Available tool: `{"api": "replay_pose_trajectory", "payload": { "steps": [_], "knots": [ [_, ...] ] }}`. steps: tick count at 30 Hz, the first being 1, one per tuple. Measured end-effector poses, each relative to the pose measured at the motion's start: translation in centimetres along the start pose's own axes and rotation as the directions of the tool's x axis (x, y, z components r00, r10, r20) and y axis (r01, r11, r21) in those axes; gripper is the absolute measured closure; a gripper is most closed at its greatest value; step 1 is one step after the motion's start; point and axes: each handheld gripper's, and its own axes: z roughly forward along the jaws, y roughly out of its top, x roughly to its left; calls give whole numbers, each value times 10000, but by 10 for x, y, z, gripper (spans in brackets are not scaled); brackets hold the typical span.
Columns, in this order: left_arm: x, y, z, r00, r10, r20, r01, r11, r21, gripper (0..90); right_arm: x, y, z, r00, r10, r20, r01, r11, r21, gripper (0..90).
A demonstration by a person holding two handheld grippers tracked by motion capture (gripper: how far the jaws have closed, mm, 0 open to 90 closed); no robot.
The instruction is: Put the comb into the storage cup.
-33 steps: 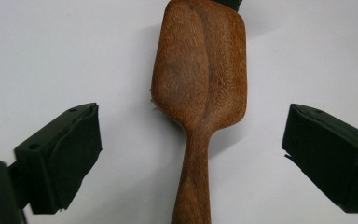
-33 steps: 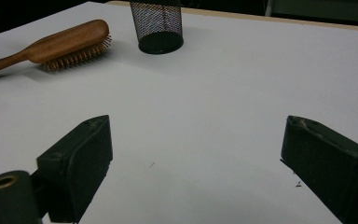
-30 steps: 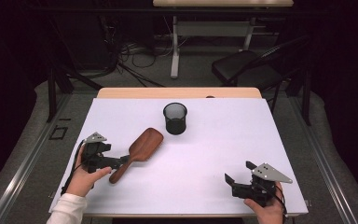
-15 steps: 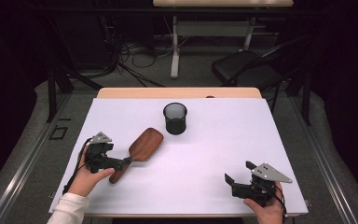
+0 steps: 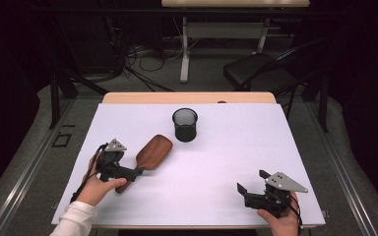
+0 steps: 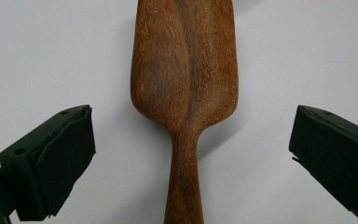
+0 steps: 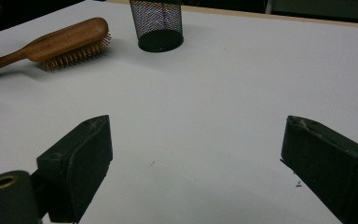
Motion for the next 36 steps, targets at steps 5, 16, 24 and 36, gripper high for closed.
{"api": "replay_pose_trajectory", "payload": {
  "steps": [5, 16, 24, 36],
  "knots": [
    [0, 2, 6, 9998, 144, -103, -136, 9977, 657, 6, 0, 0, 1, 10000, -6, -9, 6, 10000, 27, 85],
    [10, 7, 18, 9999, -137, 13, 134, 9903, 1382, 6, 0, 0, 1, 10000, -19, -21, 19, 10000, 33, 84],
    [14, 12, 23, 9997, -245, 62, 229, 9820, 1875, 7, 0, -1, 2, 10000, -14, -32, 14, 10000, 76, 85],
    [16, 14, 33, 9999, -135, 56, 116, 9649, 2625, 7, 0, -1, 3, 10000, -8, -52, 9, 9999, 103, 85]
  ]
}}
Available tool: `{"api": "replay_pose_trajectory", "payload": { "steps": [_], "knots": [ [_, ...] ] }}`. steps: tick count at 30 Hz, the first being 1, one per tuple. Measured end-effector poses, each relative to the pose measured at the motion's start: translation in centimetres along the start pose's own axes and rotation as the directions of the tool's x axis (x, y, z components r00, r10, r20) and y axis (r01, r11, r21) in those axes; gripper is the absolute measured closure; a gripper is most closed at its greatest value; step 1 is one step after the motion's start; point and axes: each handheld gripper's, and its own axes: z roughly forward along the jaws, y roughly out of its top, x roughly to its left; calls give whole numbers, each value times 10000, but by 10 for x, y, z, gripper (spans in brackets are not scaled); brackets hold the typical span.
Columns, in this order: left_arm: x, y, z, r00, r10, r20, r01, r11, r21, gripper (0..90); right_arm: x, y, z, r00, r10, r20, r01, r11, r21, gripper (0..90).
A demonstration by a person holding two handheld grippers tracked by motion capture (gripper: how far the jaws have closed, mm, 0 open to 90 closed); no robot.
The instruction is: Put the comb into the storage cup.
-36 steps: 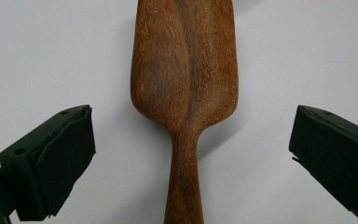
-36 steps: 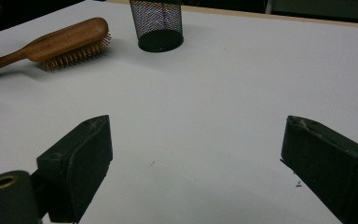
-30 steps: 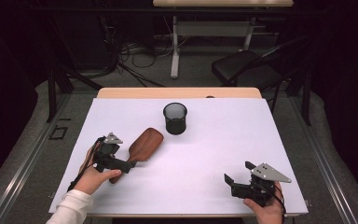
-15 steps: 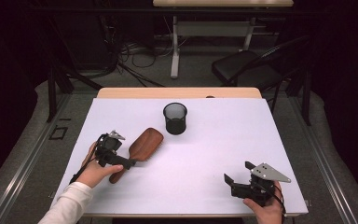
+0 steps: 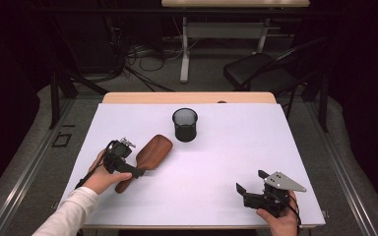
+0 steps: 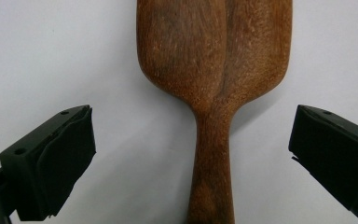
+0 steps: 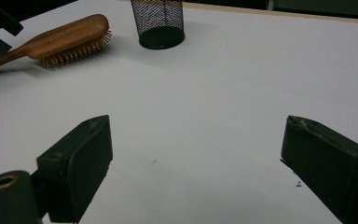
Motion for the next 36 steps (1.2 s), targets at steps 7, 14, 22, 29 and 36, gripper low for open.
{"api": "replay_pose_trajectory", "payload": {
  "steps": [7, 14, 22, 29, 36],
  "knots": [
    [1, 3, -2, 9999, 67, -121, -62, 9992, 399, 7, 0, 0, 0, 10000, -14, -6, 14, 10000, 31, 85],
    [-2, 7, -2, 9990, 345, -291, -322, 9965, 775, 11, 0, 0, 0, 10000, -37, -16, 37, 10000, 24, 86],
    [-1, 11, -2, 9991, 335, -246, -311, 9950, 946, 25, 0, 0, 0, 10000, -1, -9, 1, 10000, 22, 87],
    [-3, 12, 0, 9992, 370, -129, -354, 9932, 1111, 29, 0, 0, 1, 10000, -2, -21, 2, 10000, 29, 87],
    [-5, 15, 3, 9989, 455, -59, -444, 9908, 1282, 46, 0, 0, 0, 10000, -13, -28, 13, 10000, 33, 91]
  ]
}}
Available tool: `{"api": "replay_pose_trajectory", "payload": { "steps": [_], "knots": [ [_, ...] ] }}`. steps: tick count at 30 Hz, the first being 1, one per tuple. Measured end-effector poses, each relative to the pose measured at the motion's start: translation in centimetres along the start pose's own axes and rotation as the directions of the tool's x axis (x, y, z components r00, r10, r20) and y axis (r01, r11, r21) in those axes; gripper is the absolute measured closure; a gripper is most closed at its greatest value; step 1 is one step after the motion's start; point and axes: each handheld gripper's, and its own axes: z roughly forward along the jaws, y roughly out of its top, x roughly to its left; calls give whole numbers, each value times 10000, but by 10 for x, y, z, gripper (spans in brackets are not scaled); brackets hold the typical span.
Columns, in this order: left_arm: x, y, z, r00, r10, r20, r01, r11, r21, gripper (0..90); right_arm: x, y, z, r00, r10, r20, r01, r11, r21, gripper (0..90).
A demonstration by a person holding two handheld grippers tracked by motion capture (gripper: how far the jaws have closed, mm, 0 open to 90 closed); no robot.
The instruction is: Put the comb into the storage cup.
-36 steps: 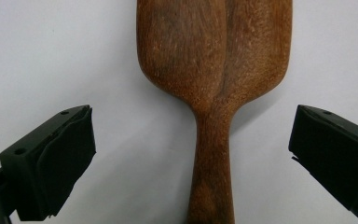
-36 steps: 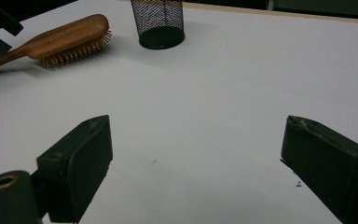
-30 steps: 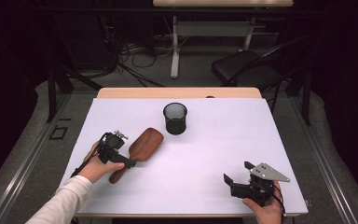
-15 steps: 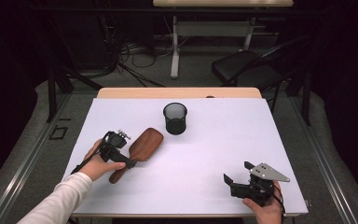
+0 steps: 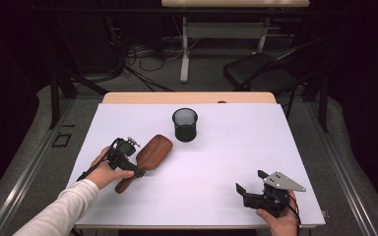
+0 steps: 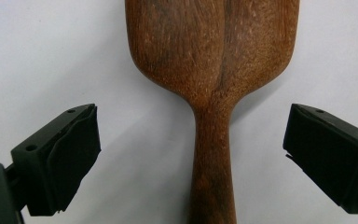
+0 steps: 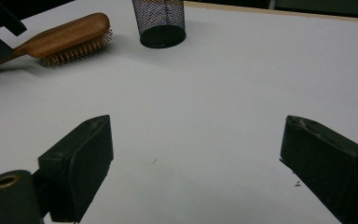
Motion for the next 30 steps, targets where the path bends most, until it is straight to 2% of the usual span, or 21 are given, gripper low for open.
{"api": "replay_pose_trajectory", "payload": {
  "steps": [5, 8, 16, 20, 26, 30],
  "knots": [
    [-1, 2, 1, 10000, 25, 41, -25, 10000, 59, 84, 0, 0, 0, 10000, 11, -11, -11, 10000, 10, 92],
    [-1, 2, 1, 10000, -3, -11, 3, 10000, 77, 151, -1, 0, 0, 10000, -1, -7, 1, 10000, -4, 92],
    [-2, 3, 2, 9999, -42, 137, 41, 10000, 38, 165, 0, 0, 0, 10000, 0, -4, 0, 10000, 10, 94],
    [-2, 4, 2, 9997, 34, 224, -36, 9999, 98, 205, 0, 0, 0, 10000, -1, -20, 1, 10000, 10, 94],
    [-3, 4, 6, 9998, 169, 110, -173, 9992, 365, 292, 0, 0, 0, 10000, 8, -33, -8, 10000, 12, 103],
    [-3, 5, 7, 9999, 128, 76, -130, 9994, 324, 312, 0, 0, 0, 10000, -19, -39, 19, 10000, 13, 105]
  ]
}}
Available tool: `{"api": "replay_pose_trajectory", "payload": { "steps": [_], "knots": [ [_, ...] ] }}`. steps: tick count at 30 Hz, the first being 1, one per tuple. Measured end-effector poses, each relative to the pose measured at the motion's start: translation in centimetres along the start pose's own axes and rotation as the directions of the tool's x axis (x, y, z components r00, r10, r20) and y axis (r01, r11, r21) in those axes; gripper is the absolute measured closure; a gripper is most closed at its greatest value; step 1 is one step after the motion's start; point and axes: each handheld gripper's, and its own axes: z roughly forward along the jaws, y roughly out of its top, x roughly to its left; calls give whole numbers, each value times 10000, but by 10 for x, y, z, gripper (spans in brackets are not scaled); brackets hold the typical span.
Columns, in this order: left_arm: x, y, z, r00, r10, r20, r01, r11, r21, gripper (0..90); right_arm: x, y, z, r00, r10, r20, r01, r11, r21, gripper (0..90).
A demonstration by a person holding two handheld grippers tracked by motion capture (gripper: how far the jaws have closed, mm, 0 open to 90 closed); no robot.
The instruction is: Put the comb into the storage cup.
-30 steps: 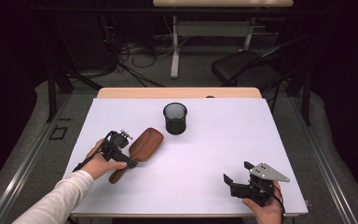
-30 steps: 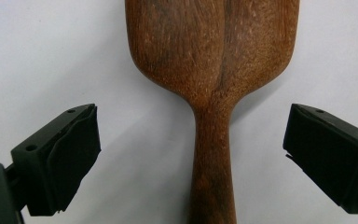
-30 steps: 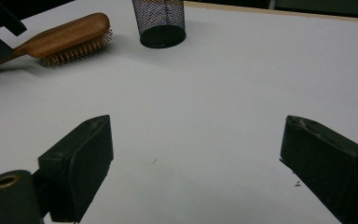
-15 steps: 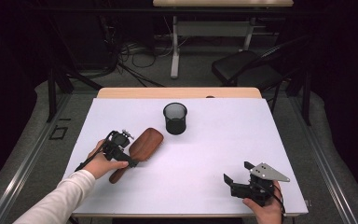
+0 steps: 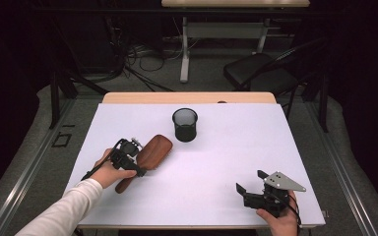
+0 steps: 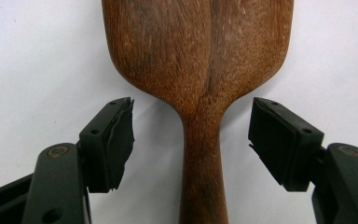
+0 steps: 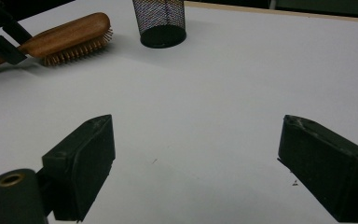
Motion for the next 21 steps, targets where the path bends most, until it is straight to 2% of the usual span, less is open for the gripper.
{"api": "replay_pose_trajectory", "payload": {
  "steps": [10, 17, 21],
  "knots": [
    [2, 0, 1, 9998, -171, 114, 170, 9998, 134, 437, 0, 0, 1, 10000, 1, -9, -1, 10000, -21, 109],
    [2, 1, 3, 9999, -73, 114, 69, 9993, 359, 491, 0, 0, 1, 10000, 21, -14, -21, 10000, -25, 110],
    [1, 2, 5, 9999, -40, 138, 35, 9995, 306, 529, 0, 0, 0, 10000, 27, -23, -27, 10000, -18, 111]
  ]
}}
